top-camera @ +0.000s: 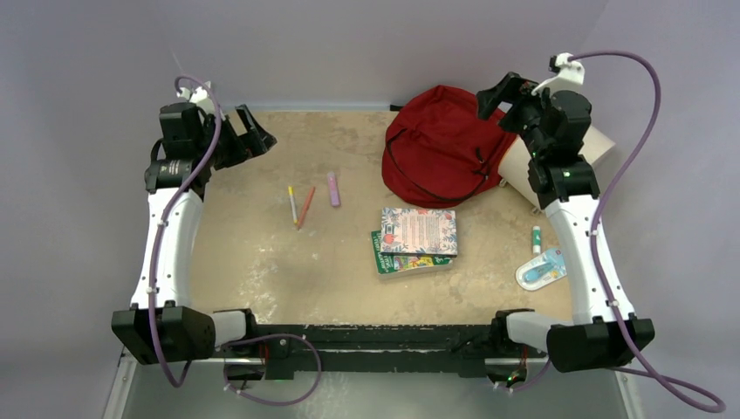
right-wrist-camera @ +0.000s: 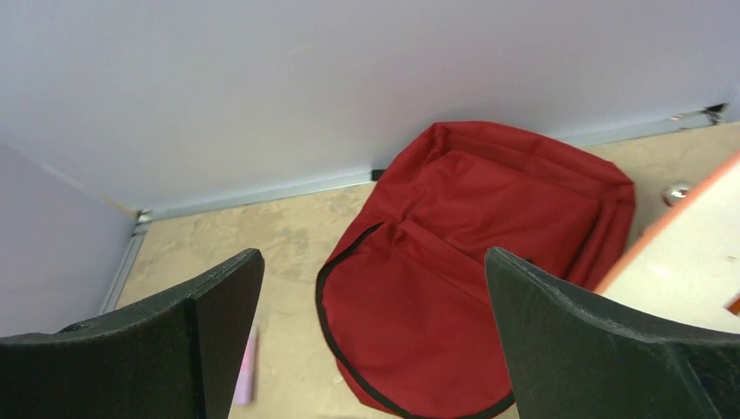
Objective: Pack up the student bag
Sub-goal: Adjust the student bag at the center of the board.
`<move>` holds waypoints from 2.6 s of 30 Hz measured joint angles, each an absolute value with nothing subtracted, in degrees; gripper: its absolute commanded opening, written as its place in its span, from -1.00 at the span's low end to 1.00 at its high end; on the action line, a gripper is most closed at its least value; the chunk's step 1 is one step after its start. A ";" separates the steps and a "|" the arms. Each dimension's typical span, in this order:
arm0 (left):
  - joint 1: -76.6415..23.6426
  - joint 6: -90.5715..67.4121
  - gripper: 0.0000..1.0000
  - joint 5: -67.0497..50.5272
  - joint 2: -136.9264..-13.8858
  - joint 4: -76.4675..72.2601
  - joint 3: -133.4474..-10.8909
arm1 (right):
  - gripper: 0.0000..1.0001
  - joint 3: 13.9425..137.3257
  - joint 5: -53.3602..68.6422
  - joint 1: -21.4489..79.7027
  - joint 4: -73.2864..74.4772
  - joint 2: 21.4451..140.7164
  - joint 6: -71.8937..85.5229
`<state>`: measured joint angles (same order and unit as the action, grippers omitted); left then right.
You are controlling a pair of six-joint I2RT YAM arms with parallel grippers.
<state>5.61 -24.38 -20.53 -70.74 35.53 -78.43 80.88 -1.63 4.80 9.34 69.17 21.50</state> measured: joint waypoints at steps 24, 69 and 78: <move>5.61 -25.12 0.95 -27.66 -67.66 30.65 -72.29 | 0.82 86.50 -4.95 26.46 19.40 102.15 13.02; 5.61 -27.49 0.67 -32.93 -71.92 30.13 -70.98 | -0.63 73.60 -12.03 27.49 8.51 107.59 12.71; 5.37 -29.06 0.57 -34.48 -74.52 30.79 -73.73 | -1.00 75.29 -9.02 27.35 8.01 103.83 14.26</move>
<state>5.37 -29.06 -34.48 -74.52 30.79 -73.73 75.29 -9.02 27.35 8.01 103.83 14.26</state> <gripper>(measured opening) 0.795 0.029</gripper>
